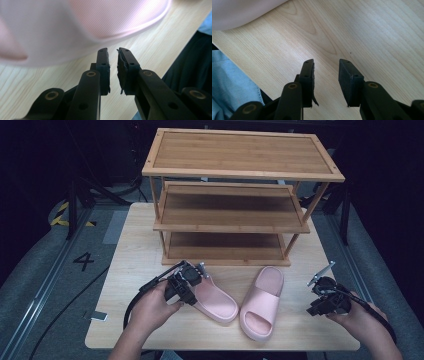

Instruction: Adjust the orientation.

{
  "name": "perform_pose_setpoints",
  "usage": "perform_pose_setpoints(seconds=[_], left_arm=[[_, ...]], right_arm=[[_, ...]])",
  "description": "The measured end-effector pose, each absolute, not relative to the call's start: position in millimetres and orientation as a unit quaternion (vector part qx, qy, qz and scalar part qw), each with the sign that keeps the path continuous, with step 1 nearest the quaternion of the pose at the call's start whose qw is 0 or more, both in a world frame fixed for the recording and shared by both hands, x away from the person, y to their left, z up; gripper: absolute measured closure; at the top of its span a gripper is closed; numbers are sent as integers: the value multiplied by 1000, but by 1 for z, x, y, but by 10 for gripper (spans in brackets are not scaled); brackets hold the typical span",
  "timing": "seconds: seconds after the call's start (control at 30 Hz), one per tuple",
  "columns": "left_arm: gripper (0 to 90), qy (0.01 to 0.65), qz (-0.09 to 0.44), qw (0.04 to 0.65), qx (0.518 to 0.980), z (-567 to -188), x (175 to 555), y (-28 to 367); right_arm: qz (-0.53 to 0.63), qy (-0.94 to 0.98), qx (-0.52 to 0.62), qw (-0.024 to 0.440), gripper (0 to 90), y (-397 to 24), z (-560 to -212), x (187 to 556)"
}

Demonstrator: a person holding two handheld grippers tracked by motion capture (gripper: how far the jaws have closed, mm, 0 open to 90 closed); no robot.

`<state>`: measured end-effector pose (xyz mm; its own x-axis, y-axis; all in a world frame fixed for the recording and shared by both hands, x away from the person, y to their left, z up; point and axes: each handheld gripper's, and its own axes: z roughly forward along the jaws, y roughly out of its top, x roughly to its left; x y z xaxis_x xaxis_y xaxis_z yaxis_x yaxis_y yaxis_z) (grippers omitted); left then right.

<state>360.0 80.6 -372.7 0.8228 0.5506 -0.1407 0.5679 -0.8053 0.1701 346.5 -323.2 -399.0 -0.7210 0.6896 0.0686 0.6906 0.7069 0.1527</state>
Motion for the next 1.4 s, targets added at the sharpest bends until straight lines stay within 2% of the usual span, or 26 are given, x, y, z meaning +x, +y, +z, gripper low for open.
perform_pose_setpoints(seconds=[0.17, 0.27, 0.7, 1.4], left_arm=[[781, 282, -8, 109, 953, -380, 360, 56], [784, 296, 0, 98, 950, -387, 367, 50], [794, 322, 1, 66, 944, -399, 372, 54], [775, 372, 26, 60, 926, -396, 368, 109]], right_arm=[[-85, -922, -378, 4, 658, -323, -400, 345], [-83, -922, -379, 4, 656, -323, -401, 344], [-83, -924, -373, 5, 651, -321, -400, 345], [-86, -931, -355, 4, 647, -307, -396, 356]])
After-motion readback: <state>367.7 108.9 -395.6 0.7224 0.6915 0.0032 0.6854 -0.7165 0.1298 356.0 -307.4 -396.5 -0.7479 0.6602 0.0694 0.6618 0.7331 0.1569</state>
